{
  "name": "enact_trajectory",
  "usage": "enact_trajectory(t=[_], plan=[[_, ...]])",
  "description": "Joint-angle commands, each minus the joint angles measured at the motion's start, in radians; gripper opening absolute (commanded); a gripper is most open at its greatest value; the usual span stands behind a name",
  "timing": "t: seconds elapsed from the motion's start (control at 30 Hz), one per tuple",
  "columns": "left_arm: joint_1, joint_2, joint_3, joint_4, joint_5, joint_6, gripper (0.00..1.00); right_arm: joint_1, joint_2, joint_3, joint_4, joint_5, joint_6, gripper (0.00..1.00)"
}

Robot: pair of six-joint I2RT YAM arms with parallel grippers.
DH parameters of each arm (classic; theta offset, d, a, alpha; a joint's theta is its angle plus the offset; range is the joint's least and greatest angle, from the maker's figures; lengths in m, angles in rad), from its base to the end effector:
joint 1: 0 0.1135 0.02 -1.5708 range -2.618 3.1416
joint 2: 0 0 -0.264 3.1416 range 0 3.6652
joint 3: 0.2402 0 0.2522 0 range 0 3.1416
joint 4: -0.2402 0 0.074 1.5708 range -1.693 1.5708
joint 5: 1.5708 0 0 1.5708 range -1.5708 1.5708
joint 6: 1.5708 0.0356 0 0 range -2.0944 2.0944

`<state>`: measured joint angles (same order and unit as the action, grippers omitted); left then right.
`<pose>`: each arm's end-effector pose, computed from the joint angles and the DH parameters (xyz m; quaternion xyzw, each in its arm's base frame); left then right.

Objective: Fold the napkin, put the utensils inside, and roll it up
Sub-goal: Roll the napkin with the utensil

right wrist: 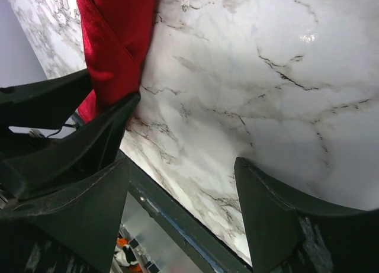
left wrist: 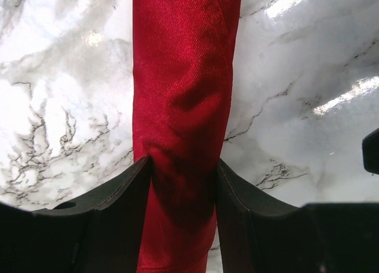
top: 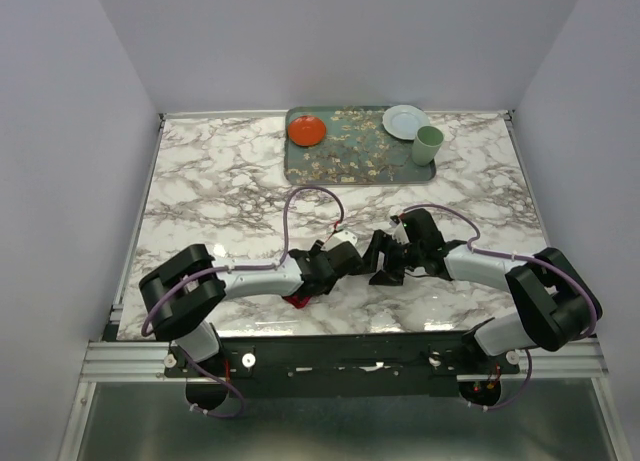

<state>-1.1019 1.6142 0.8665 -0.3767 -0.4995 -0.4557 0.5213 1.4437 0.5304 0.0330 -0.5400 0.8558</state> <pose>0.1496 -0.2575 0.1597 0.2482 0.9134 0.0209 0.3220 0.2079 0.1405 0.1376 0.0620 0.9093 0.4011 0.0924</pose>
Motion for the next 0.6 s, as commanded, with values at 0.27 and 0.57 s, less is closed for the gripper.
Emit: enact_trajectory(t=[0.27, 0.57], plan=[[0.281, -0.148, -0.149, 0.226, 0.531, 0.006, 0.47, -0.010, -0.002, -0.003, 0.011, -0.021, -0.006, 0.79], [0.447, -0.142, -0.222, 0.409, 0.854, -0.089, 0.45, -0.010, 0.012, 0.002, 0.019, -0.029, -0.006, 0.79]])
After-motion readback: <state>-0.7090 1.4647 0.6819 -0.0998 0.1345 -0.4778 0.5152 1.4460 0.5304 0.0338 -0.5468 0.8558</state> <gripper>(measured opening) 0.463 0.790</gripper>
